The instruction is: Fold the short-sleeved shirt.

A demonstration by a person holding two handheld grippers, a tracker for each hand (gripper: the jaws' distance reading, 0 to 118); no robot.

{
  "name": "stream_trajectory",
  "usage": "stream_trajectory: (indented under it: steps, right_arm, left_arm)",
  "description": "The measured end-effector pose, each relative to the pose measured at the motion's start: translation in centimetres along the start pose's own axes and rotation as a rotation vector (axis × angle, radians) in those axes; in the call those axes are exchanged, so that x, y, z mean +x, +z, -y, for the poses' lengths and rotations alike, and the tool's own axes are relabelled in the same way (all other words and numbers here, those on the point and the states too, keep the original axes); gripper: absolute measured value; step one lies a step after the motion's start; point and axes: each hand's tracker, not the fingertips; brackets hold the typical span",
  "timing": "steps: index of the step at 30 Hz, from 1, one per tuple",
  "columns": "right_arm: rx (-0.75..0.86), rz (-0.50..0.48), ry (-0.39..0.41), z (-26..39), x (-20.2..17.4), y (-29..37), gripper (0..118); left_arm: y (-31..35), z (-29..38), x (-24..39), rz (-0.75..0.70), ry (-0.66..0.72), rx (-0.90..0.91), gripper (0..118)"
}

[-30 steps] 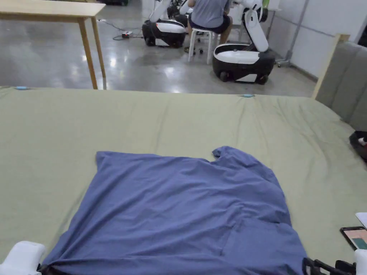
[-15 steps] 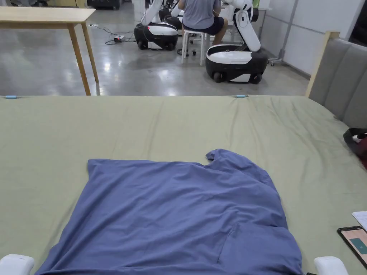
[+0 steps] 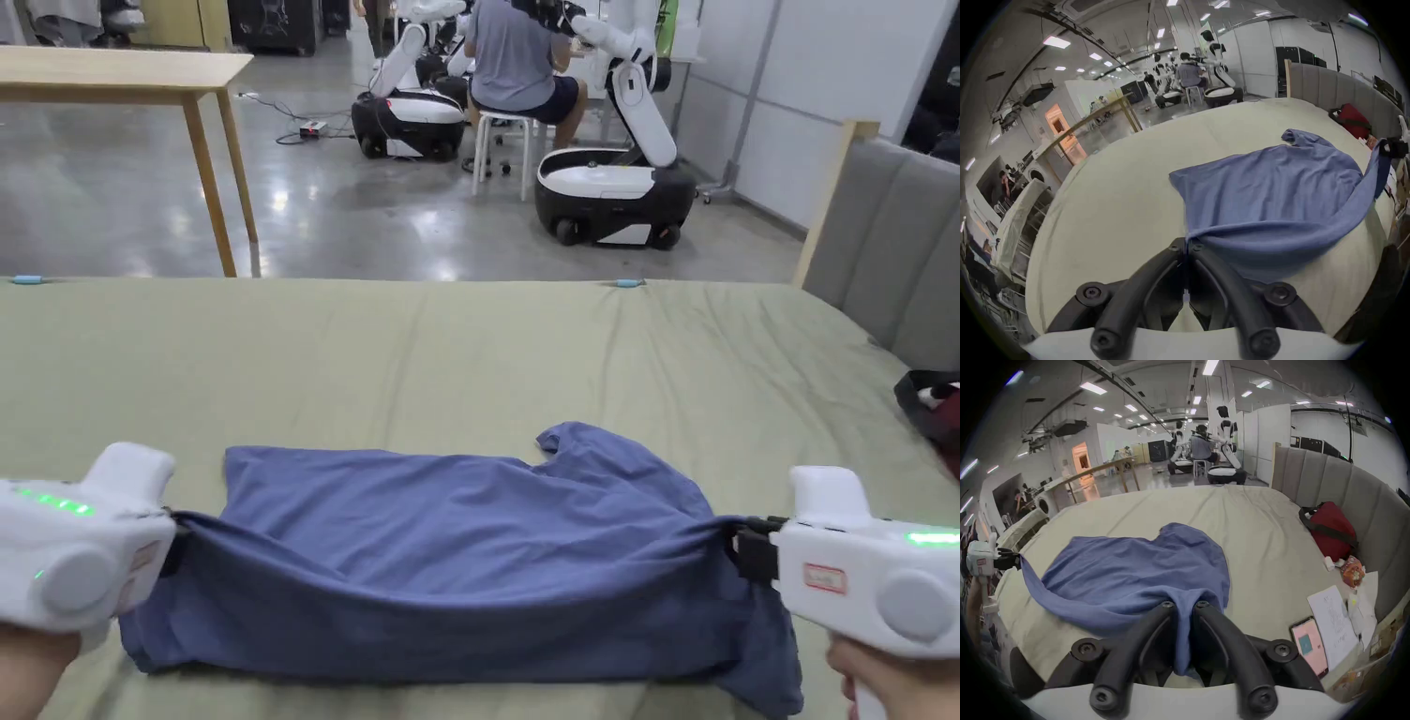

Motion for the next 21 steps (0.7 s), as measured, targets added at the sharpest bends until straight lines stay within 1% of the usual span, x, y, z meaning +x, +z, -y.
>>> stream_trajectory:
  steps: [1,3,4,5,6,7,8,9,10,11,12,13,15,16,17,18,19,20,21]
  right_arm:
    - [-0.035,0.016,-0.012,-0.3,0.1,-2.5,10]
    - [-0.079,0.082,-0.018,0.0,0.3,-5.7,10]
    - [-0.093,0.097,-0.031,0.5,0.6,-7.0,10]
    - [-0.111,0.105,-0.046,1.1,0.8,-8.0,10]
    - [-0.120,0.103,-0.059,1.5,0.9,-8.5,11]
    - [-0.080,0.098,-0.084,2.1,1.0,-8.0,26]
    - [-0.023,0.089,-0.103,2.5,0.9,-7.4,56]
    - [0.034,0.106,-0.108,2.9,0.9,-6.2,92]
    - [0.088,0.097,-0.110,3.4,0.6,-4.6,116]
    - [0.145,0.080,-0.101,3.8,0.2,-3.2,118]
    - [0.218,0.078,-0.084,4.3,-0.4,-1.0,117]
    - [0.263,0.075,-0.075,4.9,-0.8,1.0,117]
    - [0.327,0.049,-0.058,6.6,-2.1,4.7,117]
    - [0.349,0.025,-0.028,7.7,-2.8,6.7,112]
    - [0.357,0.019,-0.014,8.5,-3.0,7.8,102]
    - [0.356,0.031,-0.020,9.5,-3.4,9.0,82]
    - [0.352,0.037,-0.027,10.3,-3.7,9.8,82]
    - [0.348,0.043,-0.030,11.0,-3.9,10.3,75]
    - [0.318,0.055,-0.045,11.6,-3.6,10.0,58]
  left_arm:
    - [-2.2,-0.6,-0.2,0.009,0.029,-0.041,0]
    - [-5.3,-0.5,-0.4,0.029,0.100,-0.119,0]
    - [-6.7,-0.2,-0.7,0.049,0.144,-0.143,0]
    - [-7.4,0.3,-0.8,0.036,0.168,-0.152,0]
    - [-7.2,0.6,-0.5,0.018,0.154,-0.138,0]
    - [-6.6,1.1,-0.3,0.009,0.156,-0.089,16]
    - [-5.6,1.4,-0.3,-0.002,0.173,-0.030,46]
    - [-4.3,1.9,-0.3,0.006,0.201,0.041,91]
    - [-2.3,2.3,0.1,0.044,0.225,0.096,117]
    - [-0.5,3.0,0.4,0.044,0.234,0.155,114]
    - [1.8,3.6,1.0,0.039,0.243,0.229,112]
    - [4.0,4.5,1.7,0.017,0.227,0.246,114]
    - [8.1,6.5,3.2,-0.001,0.179,0.315,114]
    - [10.0,8.0,4.2,-0.019,0.157,0.347,113]
    - [11.0,9.0,4.8,-0.027,0.148,0.327,112]
    - [11.6,10.0,5.2,-0.032,0.140,0.291,105]
    - [12.1,11.1,5.6,-0.032,0.146,0.253,102]
    - [12.3,12.3,5.8,-0.005,0.163,0.217,97]
    - [11.6,13.2,5.7,0.058,0.186,0.116,83]
